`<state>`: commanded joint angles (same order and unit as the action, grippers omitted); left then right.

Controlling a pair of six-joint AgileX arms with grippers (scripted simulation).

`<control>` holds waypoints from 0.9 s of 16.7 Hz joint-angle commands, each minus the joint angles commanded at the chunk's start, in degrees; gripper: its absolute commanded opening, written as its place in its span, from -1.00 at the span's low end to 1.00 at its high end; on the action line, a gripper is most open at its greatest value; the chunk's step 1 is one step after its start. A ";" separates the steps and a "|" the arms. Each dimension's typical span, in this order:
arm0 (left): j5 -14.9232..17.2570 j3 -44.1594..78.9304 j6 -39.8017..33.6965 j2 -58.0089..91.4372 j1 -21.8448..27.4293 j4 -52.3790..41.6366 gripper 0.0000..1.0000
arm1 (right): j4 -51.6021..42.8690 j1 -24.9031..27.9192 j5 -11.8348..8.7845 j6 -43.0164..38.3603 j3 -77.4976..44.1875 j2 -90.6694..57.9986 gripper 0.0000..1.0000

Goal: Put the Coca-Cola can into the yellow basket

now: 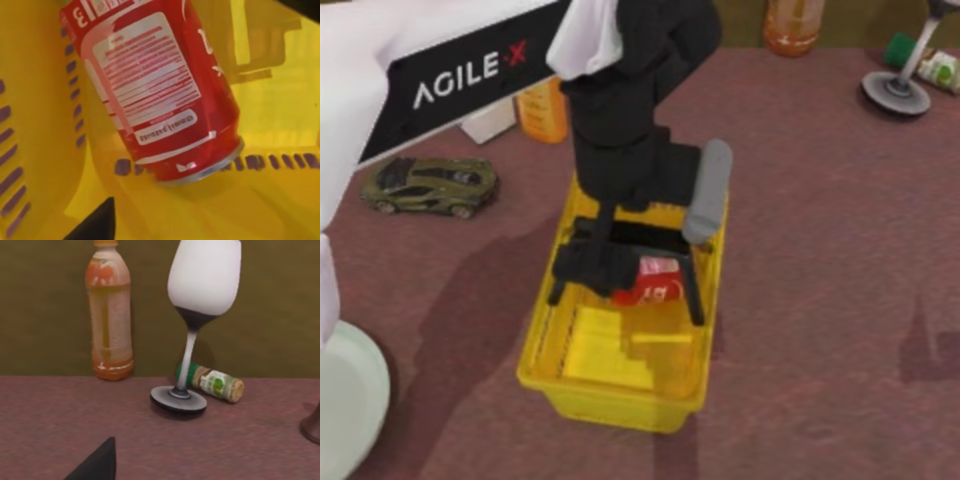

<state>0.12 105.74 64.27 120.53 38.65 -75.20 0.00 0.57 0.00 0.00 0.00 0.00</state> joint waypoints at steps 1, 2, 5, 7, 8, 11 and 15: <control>0.00 0.00 0.00 0.00 0.00 0.00 1.00 | 0.00 0.00 0.00 0.00 0.00 0.00 1.00; 0.00 0.00 0.00 0.00 0.00 0.00 1.00 | 0.00 0.00 0.00 0.00 0.00 0.00 1.00; 0.00 0.00 0.00 0.00 0.00 0.00 0.55 | 0.00 0.00 0.00 0.00 0.00 0.00 1.00; 0.00 0.00 0.00 0.00 0.00 0.00 0.25 | 0.00 0.00 0.00 0.00 0.00 0.00 1.00; 0.00 0.00 0.00 0.00 0.00 0.00 0.10 | 0.00 0.00 0.00 0.00 0.00 0.00 1.00; 0.00 0.00 0.00 0.00 0.00 0.00 -0.36 | 0.00 0.00 0.00 0.00 0.00 0.00 1.00; 0.00 0.00 0.00 0.00 0.00 0.00 -0.96 | 0.00 0.00 0.00 0.00 0.00 0.00 1.00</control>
<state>0.12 105.74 64.27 120.53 38.65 -75.20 0.00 0.57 0.00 0.00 0.00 0.00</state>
